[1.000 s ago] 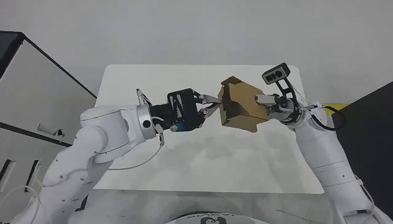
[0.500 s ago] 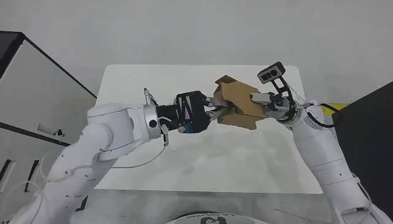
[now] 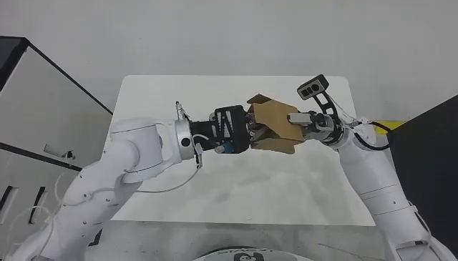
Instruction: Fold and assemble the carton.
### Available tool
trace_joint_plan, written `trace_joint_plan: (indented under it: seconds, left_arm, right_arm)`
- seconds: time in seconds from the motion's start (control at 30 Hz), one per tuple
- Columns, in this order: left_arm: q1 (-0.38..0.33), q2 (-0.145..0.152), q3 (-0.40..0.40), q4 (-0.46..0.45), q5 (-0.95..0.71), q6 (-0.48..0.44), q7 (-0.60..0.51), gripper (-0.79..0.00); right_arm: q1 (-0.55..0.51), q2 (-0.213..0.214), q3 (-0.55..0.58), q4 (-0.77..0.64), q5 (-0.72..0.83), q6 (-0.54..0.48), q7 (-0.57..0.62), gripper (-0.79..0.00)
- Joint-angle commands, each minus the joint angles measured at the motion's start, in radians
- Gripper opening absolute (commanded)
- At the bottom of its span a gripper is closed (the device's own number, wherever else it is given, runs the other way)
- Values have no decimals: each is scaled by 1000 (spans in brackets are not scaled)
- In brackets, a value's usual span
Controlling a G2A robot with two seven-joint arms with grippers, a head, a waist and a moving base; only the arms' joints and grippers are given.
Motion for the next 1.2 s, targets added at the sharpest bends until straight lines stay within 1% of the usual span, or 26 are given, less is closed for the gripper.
trace_joint_plan:
  seconds: [0.0,0.17,0.37,0.47,0.6,0.7,0.8,0.9,1.17]
  left_arm:
    - [7,2,-23,-12,-1,5,0,-785]
    - [28,8,-71,-37,-8,0,-6,-785]
    - [51,12,-91,-43,-9,-9,-5,-785]
    - [59,12,-94,-48,-9,-7,-4,-785]
    - [67,12,-97,-46,-11,-4,-2,-785]
    - [71,12,-92,-56,-9,-5,0,-785]
    - [66,9,-74,-66,-10,-10,6,-785]
    - [54,6,-54,-57,-3,-6,8,-785]
    - [31,-1,-24,-27,-3,-3,13,-785]
  right_arm:
    - [-5,0,11,7,10,-2,5,-785]
    - [-15,1,31,14,26,-8,16,-785]
    - [-24,-1,43,11,33,-20,12,-785]
    - [-34,-1,55,13,23,-28,-31,-785]
    - [-49,-1,73,12,-2,-39,-117,-785]
    - [-59,0,81,-3,-37,-44,-164,-785]
    - [-66,1,82,-28,-80,-51,-176,-785]
    - [-71,2,82,-47,-109,-59,-170,-785]
    - [-80,0,84,-70,-73,-82,-107,-785]
